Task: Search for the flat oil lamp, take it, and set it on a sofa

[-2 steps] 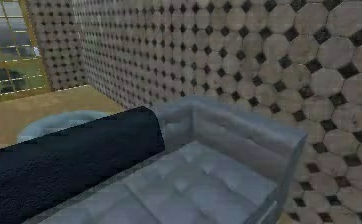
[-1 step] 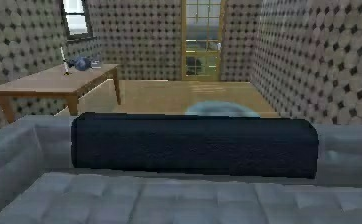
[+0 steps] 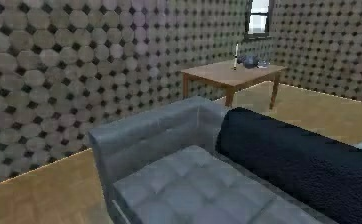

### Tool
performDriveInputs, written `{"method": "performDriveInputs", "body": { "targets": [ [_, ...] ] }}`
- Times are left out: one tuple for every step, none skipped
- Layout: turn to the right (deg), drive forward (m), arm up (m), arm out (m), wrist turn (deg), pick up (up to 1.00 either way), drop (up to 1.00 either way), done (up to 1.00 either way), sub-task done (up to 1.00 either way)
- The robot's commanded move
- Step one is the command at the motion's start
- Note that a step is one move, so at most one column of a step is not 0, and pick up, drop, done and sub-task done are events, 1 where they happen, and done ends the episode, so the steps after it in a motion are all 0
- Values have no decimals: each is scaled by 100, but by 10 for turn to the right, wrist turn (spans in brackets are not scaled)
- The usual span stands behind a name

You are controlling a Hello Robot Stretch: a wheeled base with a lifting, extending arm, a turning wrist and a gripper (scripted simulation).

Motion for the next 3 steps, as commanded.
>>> {"method": "performDriveInputs", "body": {
  "targets": [
    [-300, 0, 0, 0, 0, 0, 0, 0, 0],
    [0, 0, 0, 36, 0, 0, 0, 0, 0],
    [0, 0, 0, 0, 450, 0, 0, 0, 0]
  ]
}}
